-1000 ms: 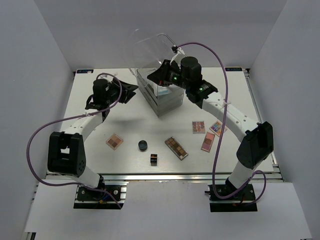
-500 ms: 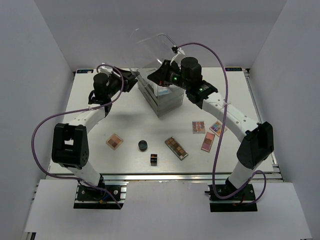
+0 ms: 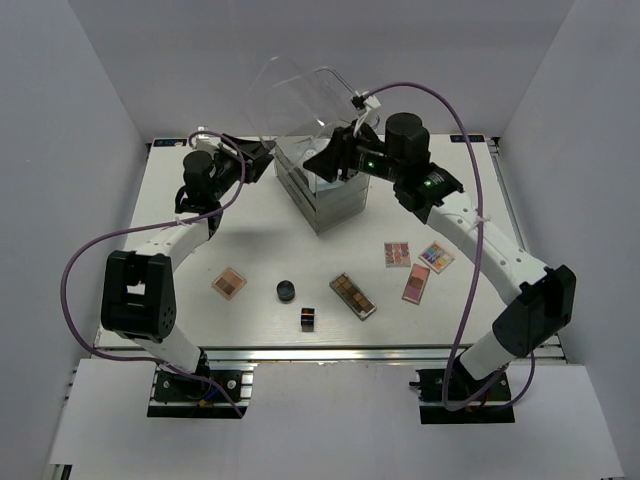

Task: Organize the makeup

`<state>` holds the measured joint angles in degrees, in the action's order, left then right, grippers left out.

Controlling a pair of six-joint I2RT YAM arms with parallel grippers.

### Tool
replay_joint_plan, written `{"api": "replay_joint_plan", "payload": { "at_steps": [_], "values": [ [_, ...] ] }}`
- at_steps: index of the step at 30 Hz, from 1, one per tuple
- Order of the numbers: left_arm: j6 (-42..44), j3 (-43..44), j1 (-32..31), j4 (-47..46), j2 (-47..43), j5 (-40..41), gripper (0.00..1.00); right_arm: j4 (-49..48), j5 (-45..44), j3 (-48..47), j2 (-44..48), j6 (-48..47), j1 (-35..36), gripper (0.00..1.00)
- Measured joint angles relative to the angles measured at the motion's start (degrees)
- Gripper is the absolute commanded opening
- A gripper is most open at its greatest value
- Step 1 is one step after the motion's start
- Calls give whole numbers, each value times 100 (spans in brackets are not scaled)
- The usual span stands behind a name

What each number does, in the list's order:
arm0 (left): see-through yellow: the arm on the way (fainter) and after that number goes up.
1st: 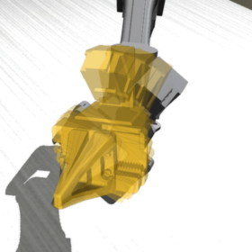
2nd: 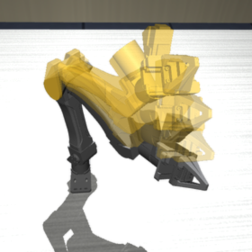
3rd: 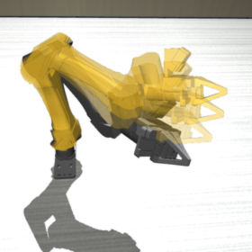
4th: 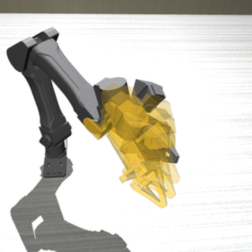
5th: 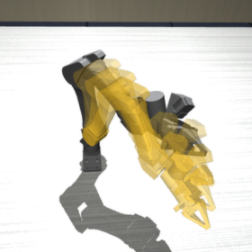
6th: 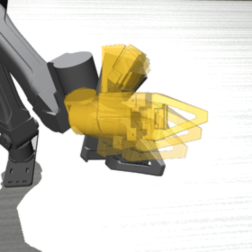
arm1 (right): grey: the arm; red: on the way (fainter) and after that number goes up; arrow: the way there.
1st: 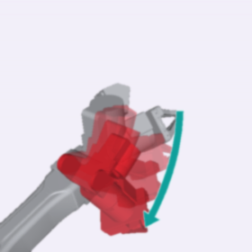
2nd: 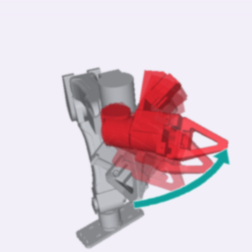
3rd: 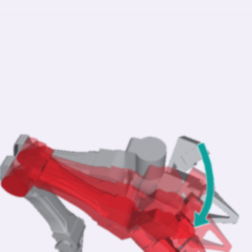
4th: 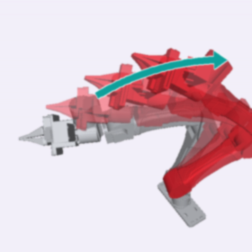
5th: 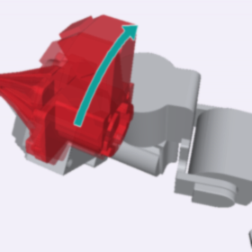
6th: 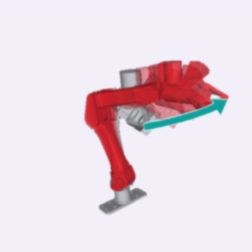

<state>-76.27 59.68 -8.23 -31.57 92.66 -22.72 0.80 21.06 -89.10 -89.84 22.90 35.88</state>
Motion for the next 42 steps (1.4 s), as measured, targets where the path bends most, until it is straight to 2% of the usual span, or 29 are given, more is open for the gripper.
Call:
{"api": "replay_joint_plan", "payload": {
  "at_steps": [5, 9, 12, 16, 20, 28, 35, 38, 39, 42],
  "values": [
    [299, 83, 31, 1036, -17, 267, 53, 802, 654, 566, 529, -1010, -107, 55],
    [590, 315, 66, 2212, -9, 605, 39, 1115, 905, 1128, 896, -1609, -238, 56],
    [737, 540, 66, 2855, 17, 793, 40, 1158, 940, 1305, 1071, -1878, -431, 57],
    [841, 767, 66, 3193, 273, 859, 47, 1119, 1091, 1305, 1158, -2085, -684, 58],
    [841, 811, 63, 3069, 772, 658, 49, 1110, 1582, 1305, 1163, -2312, -981, 57],
    [632, 1060, -105, 2015, 2251, -26, 51, 807, 2170, 1316, 1161, -2332, -1451, 54],
    [382, 1196, -240, 1276, 2675, -205, 51, 597, 2293, 1421, 1161, -2328, -1598, 54],
    [273, 1204, -219, 1010, 2758, -216, 43, 562, 2312, 1467, 1161, -2330, -1628, 54],
    [234, 1204, -219, 953, 2767, -221, 31, 555, 2323, 1473, 1161, -2330, -1637, 54],
    [146, 1172, -229, 739, 2761, -223, 24, 518, 2330, 1493, 1161, -2293, -1672, 54]
  ]
}}
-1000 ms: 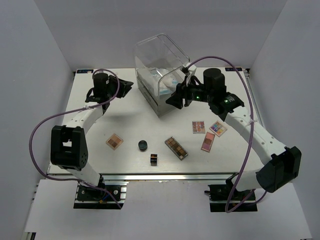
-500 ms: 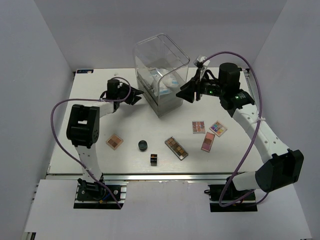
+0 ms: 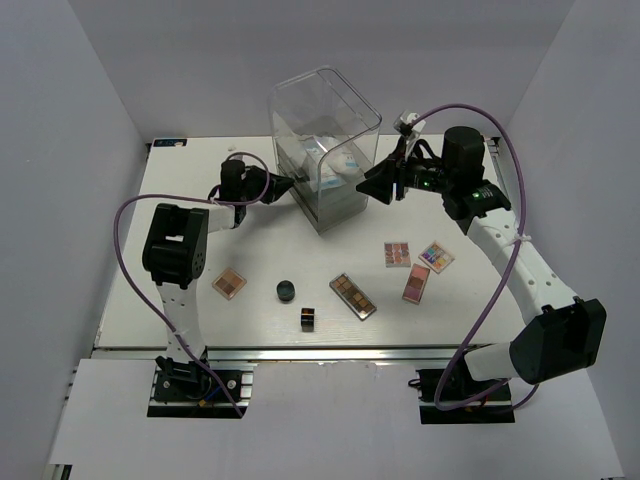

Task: Organize the makeup

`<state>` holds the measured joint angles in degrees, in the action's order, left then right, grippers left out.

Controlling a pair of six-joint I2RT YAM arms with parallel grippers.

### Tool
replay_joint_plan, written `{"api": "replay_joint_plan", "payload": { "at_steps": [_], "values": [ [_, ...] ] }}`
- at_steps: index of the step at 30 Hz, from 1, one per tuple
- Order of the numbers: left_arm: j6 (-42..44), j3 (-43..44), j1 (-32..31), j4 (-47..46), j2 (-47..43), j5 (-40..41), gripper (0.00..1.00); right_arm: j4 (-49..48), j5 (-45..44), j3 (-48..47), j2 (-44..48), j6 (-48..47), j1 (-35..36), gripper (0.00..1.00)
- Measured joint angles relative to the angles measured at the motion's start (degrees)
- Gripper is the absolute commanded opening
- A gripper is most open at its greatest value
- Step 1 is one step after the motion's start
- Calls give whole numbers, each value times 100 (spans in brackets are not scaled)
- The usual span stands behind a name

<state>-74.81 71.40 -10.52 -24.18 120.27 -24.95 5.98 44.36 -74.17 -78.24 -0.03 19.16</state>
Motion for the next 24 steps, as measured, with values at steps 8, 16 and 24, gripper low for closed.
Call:
{"api": "replay_joint_plan", "payload": {
  "at_steps": [8, 16, 24],
  "values": [
    [-131, -485, -11, -376, -114, 76, 19, -22, 48, 9, 0, 116, -26, 53],
    [-197, -588, -9, -667, -439, 197, 42, -31, 85, 17, 0, 131, -44, 54],
    [-258, -586, -9, -868, -466, 81, 44, -63, 85, 125, 0, 138, -52, 54]
  ]
}}
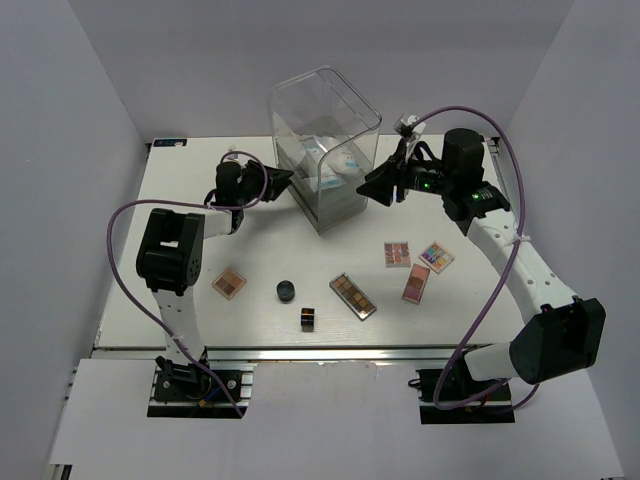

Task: Organize the makeup

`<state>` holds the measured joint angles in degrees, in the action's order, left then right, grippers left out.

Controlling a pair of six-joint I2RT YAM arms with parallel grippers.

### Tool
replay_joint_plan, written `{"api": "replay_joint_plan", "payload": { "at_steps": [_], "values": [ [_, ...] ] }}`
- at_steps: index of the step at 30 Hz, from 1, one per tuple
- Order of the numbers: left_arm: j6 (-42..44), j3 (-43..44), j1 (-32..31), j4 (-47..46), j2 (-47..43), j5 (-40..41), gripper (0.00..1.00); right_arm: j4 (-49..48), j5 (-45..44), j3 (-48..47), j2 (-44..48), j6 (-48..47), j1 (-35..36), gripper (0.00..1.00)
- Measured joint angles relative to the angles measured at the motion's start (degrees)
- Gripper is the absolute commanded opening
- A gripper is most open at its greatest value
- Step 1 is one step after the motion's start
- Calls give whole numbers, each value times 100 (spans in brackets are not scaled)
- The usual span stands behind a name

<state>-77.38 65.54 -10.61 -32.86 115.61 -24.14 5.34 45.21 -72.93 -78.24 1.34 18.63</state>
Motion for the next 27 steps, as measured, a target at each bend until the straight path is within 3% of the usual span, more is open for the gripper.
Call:
{"api": "replay_joint_plan", "payload": {
  "at_steps": [20, 24, 27],
  "values": [
    [-109, 133, 26, -315, 507, -382, 33, -87, 24, 0, 0, 50, -68, 53],
    [-170, 133, 26, -505, 555, -389, 34, -87, 35, 0, 0, 63, -68, 54],
    [-260, 114, 28, -778, 656, -382, 40, -87, 39, 0, 0, 63, -68, 53]
  ]
}}
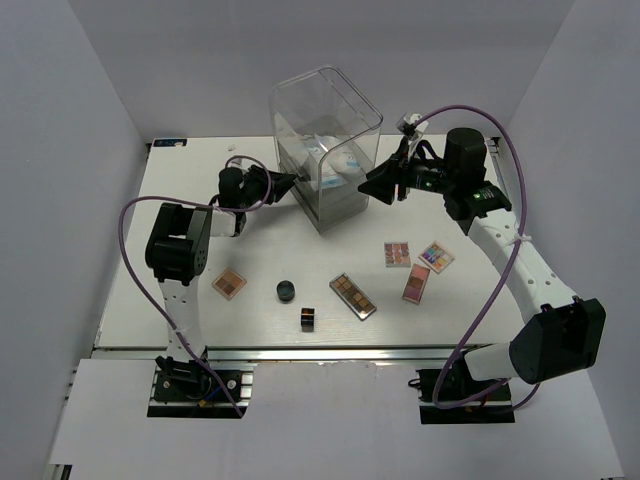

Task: Organize the makeup

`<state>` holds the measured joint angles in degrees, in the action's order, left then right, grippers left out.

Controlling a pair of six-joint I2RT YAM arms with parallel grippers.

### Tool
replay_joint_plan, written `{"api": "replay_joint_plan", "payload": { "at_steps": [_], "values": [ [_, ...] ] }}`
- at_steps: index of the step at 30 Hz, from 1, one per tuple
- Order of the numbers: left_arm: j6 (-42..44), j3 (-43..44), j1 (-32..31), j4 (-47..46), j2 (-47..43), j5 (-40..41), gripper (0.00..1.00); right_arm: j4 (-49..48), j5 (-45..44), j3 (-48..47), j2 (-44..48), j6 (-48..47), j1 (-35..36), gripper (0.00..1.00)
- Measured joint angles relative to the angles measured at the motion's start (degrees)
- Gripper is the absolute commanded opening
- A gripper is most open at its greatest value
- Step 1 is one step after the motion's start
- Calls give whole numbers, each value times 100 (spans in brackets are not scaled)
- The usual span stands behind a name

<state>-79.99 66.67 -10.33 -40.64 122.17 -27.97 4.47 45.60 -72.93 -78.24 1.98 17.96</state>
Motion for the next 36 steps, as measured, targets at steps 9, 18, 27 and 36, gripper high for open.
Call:
{"api": "replay_joint_plan", "payload": {
  "at_steps": [9, 18, 27, 36],
  "values": [
    [-341, -114, 9, -935, 323, -55, 38, 0, 2, 0, 0, 31, 0, 54],
    [-586, -127, 9, -1480, 496, -118, 10, 0, 2, 0, 0, 57, 0, 54],
    [-647, -144, 9, -1593, 522, -125, 0, 0, 2, 0, 0, 63, -33, 53],
    [-643, -612, 219, -1941, 356, -188, 0, 2, 2, 0, 0, 61, -42, 53]
  ]
}}
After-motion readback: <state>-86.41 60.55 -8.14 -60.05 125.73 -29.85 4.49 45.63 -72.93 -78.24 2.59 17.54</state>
